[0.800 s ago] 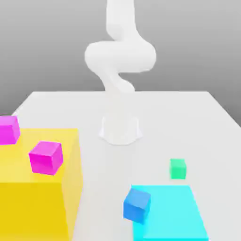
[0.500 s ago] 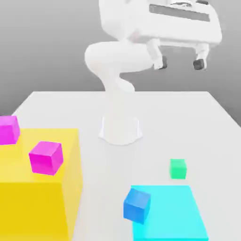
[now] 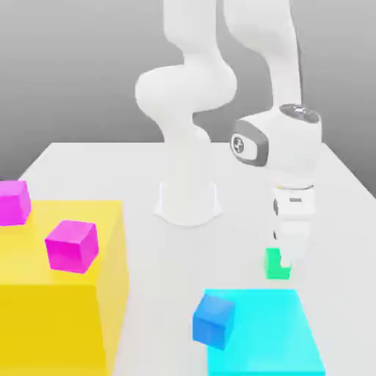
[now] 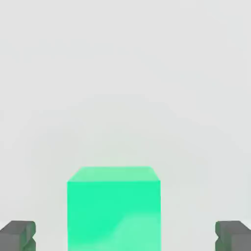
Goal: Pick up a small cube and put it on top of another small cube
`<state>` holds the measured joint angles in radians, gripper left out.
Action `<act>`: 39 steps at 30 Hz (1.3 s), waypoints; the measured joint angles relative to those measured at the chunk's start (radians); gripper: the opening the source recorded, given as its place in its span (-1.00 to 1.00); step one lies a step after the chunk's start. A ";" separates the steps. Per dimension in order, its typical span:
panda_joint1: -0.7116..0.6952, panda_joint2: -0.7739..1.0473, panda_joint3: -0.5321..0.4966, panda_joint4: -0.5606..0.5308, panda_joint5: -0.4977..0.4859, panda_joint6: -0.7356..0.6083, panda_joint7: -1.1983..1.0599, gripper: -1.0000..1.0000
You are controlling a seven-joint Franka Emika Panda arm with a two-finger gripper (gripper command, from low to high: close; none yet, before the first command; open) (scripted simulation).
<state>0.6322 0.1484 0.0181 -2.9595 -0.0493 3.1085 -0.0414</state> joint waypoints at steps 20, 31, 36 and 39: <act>-0.040 -0.239 -0.017 0.016 0.051 -0.256 0.000 -1.00; -0.322 -0.302 -0.229 0.407 0.007 -0.704 0.271 -1.00; -0.450 -0.329 -0.329 0.588 -0.013 -0.909 0.398 -1.00; -0.526 -0.344 -0.386 0.692 -0.024 -1.025 0.472 -1.00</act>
<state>0.1062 -0.1955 -0.3679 -2.2677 -0.0738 2.0836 0.4304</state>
